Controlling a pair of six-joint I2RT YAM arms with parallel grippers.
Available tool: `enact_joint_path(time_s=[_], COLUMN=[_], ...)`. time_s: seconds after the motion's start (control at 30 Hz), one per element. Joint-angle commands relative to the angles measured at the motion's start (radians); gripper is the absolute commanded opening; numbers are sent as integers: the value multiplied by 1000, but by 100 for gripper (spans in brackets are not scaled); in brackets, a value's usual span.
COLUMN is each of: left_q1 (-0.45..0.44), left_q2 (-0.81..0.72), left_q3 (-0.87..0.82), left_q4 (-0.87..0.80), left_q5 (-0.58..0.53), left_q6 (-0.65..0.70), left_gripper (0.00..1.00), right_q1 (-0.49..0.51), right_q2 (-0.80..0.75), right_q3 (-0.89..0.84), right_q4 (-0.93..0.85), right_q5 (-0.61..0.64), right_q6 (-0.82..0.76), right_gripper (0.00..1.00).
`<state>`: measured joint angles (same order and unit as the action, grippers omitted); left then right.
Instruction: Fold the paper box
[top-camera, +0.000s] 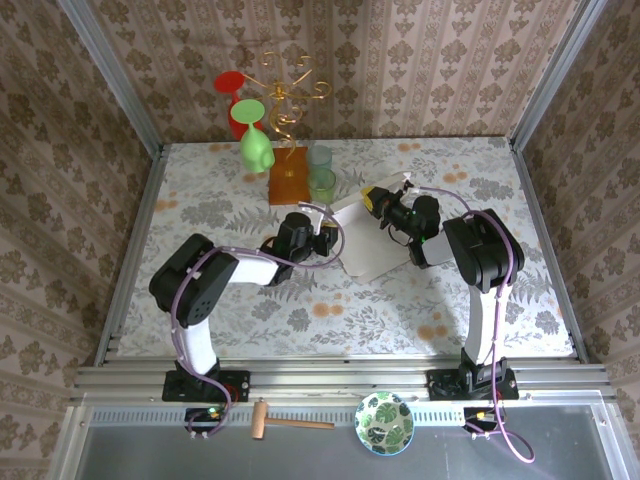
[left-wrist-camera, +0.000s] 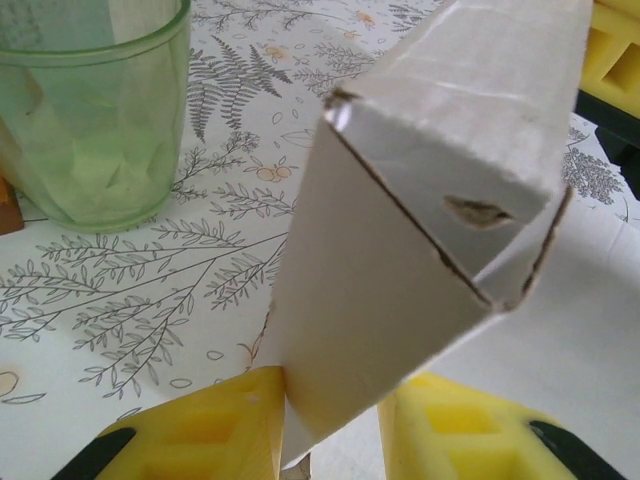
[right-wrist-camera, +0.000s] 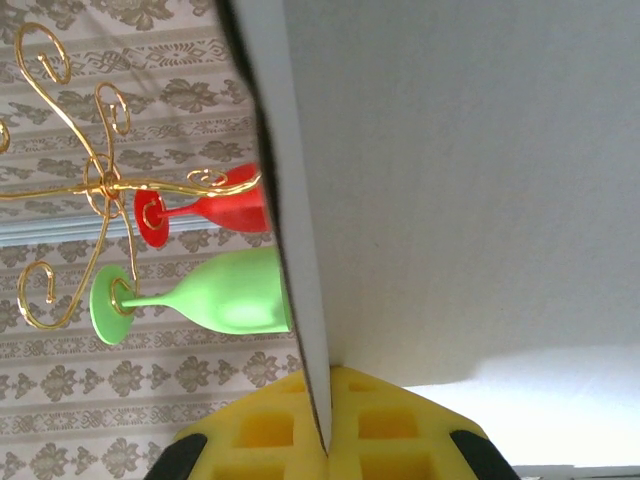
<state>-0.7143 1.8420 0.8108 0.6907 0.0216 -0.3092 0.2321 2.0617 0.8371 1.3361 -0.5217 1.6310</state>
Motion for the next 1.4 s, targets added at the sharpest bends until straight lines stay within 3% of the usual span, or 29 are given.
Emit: enact_joint_path(time_s=[0.0, 0.17, 0.7, 1.37], left_q1=[-22, -31, -41, -46], left_q2=[19, 41, 110, 178], left_q3=[39, 48, 128, 220], left_q4=[49, 64, 61, 12], left_q5=[-56, -138, -258, -336], left_q6=[28, 5, 25, 32], left_gripper=[30, 29, 31, 0], right_q1=[6, 15, 25, 44], right_q2=[-4, -7, -17, -41], right_q3=[-7, 11, 2, 28], right_q4=[-28, -40, -54, -143], right_q5=[12, 24, 43, 85], right_q6=[26, 35, 55, 63], right_gripper=[0, 0, 0, 0])
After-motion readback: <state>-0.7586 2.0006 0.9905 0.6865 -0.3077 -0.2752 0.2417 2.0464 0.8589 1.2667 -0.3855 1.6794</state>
